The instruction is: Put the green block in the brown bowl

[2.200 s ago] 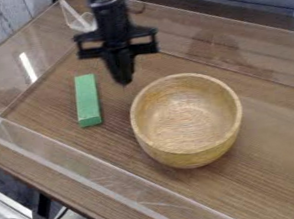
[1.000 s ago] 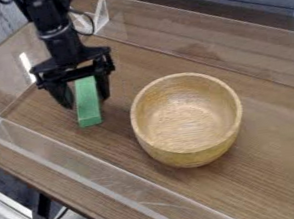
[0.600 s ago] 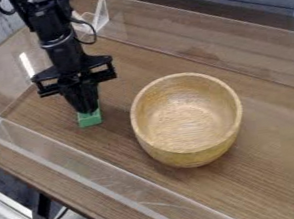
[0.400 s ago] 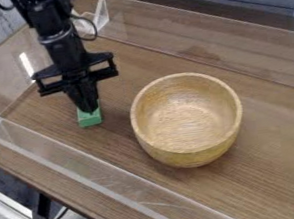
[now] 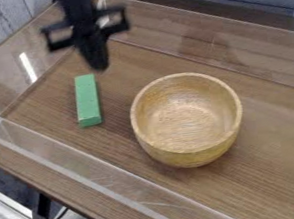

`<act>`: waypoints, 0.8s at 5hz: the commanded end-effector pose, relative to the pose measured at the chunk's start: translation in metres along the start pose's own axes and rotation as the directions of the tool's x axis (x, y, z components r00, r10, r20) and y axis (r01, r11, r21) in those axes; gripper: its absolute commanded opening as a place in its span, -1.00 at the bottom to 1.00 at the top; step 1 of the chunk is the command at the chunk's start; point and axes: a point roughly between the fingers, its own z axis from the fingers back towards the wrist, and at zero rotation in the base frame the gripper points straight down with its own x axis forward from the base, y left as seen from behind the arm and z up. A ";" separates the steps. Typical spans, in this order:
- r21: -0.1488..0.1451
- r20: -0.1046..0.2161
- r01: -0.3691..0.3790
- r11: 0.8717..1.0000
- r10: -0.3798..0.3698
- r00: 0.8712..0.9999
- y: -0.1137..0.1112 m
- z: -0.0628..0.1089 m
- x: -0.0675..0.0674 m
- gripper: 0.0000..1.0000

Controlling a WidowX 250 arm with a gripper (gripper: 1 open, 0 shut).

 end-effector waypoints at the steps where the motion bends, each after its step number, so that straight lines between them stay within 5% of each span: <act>1: 0.016 0.014 0.042 0.999 -0.042 0.999 -0.038 0.020 0.007 -1.00; 2: 0.037 0.043 -0.081 0.996 0.079 0.996 -0.020 0.009 0.015 1.00; 3: 0.060 0.070 -0.201 0.978 0.197 0.978 -0.007 -0.002 0.024 1.00; 4: 0.083 0.077 -0.330 0.940 0.324 0.943 -0.003 -0.005 0.019 1.00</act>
